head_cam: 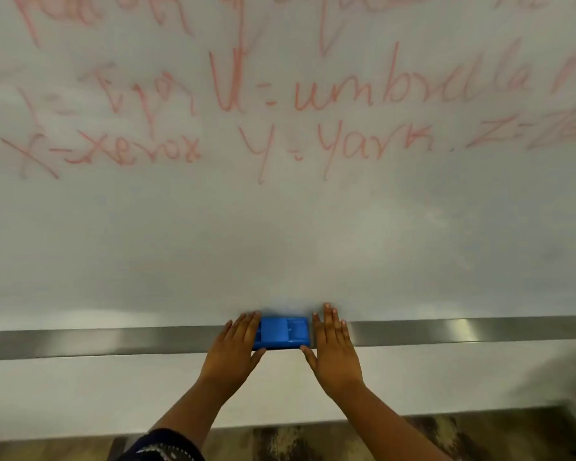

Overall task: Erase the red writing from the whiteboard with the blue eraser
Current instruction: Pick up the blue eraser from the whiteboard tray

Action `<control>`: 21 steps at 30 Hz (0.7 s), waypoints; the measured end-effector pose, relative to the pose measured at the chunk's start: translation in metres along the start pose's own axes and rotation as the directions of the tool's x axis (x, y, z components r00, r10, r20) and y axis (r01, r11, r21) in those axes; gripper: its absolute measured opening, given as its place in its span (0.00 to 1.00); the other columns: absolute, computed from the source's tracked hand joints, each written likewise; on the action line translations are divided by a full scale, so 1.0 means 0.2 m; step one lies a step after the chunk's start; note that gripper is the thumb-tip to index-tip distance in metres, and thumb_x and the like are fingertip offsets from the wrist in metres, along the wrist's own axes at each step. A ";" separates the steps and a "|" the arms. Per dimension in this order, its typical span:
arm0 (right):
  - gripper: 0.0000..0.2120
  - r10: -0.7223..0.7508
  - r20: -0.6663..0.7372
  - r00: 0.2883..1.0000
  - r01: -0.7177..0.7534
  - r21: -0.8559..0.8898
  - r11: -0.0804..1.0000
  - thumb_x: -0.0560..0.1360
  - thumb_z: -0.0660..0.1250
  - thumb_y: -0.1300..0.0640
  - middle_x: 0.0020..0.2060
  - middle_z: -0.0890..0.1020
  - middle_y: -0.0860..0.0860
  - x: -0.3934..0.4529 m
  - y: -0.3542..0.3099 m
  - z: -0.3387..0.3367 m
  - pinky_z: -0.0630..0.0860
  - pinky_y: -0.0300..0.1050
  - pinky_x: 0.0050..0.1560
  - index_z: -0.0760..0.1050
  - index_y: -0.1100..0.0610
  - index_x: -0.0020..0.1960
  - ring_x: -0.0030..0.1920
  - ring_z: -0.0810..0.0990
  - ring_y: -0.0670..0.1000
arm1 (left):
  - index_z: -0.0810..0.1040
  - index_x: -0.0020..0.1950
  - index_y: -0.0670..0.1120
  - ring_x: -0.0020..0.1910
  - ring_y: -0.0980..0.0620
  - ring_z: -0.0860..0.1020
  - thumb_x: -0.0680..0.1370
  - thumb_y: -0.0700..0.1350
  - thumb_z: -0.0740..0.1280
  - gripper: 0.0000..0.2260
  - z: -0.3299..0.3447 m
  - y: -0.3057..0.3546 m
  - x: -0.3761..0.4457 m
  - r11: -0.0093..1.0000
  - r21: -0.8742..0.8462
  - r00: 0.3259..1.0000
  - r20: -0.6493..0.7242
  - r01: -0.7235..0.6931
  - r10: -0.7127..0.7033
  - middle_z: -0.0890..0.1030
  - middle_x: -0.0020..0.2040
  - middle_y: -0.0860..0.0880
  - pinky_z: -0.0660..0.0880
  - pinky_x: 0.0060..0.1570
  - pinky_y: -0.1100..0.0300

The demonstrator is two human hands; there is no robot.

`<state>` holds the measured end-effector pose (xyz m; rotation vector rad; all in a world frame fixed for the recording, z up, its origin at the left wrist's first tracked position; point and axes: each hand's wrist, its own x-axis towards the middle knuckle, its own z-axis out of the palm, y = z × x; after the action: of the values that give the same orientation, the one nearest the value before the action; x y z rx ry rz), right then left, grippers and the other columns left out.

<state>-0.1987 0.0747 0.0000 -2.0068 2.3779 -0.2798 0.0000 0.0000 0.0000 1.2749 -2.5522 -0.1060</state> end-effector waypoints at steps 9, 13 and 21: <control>0.32 -0.023 0.152 0.988 0.024 -0.002 1.000 0.81 0.48 0.46 0.66 0.24 0.50 0.04 0.00 0.07 0.22 0.38 0.64 0.31 0.54 0.73 0.71 0.28 0.49 | 0.63 0.72 0.43 0.72 0.47 0.63 0.79 0.50 0.62 0.24 0.05 -0.03 -0.02 0.994 0.021 0.990 0.093 0.106 -0.107 0.64 0.73 0.44 0.58 0.70 0.55; 0.25 -0.042 0.158 0.987 0.035 0.046 0.998 0.81 0.53 0.50 0.73 0.33 0.53 0.04 -0.03 0.07 0.40 0.45 0.72 0.50 0.54 0.75 0.75 0.38 0.54 | 0.77 0.58 0.42 0.62 0.44 0.75 0.74 0.42 0.70 0.14 0.05 -0.01 -0.01 0.995 0.032 0.993 0.067 0.095 -0.097 0.76 0.64 0.43 0.71 0.62 0.53; 0.18 -0.119 0.107 0.987 0.109 0.091 0.990 0.79 0.58 0.56 0.75 0.39 0.53 0.03 -0.02 0.09 0.37 0.42 0.71 0.61 0.54 0.68 0.75 0.39 0.53 | 0.82 0.47 0.42 0.56 0.43 0.79 0.60 0.40 0.81 0.17 -0.02 0.03 0.03 0.997 0.060 0.995 0.079 0.049 -0.053 0.78 0.58 0.41 0.78 0.52 0.53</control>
<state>-0.1932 0.0651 -0.0161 -2.0656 2.1523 -0.2586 -0.0075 -0.0007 0.0065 1.3849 -2.6087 -0.0966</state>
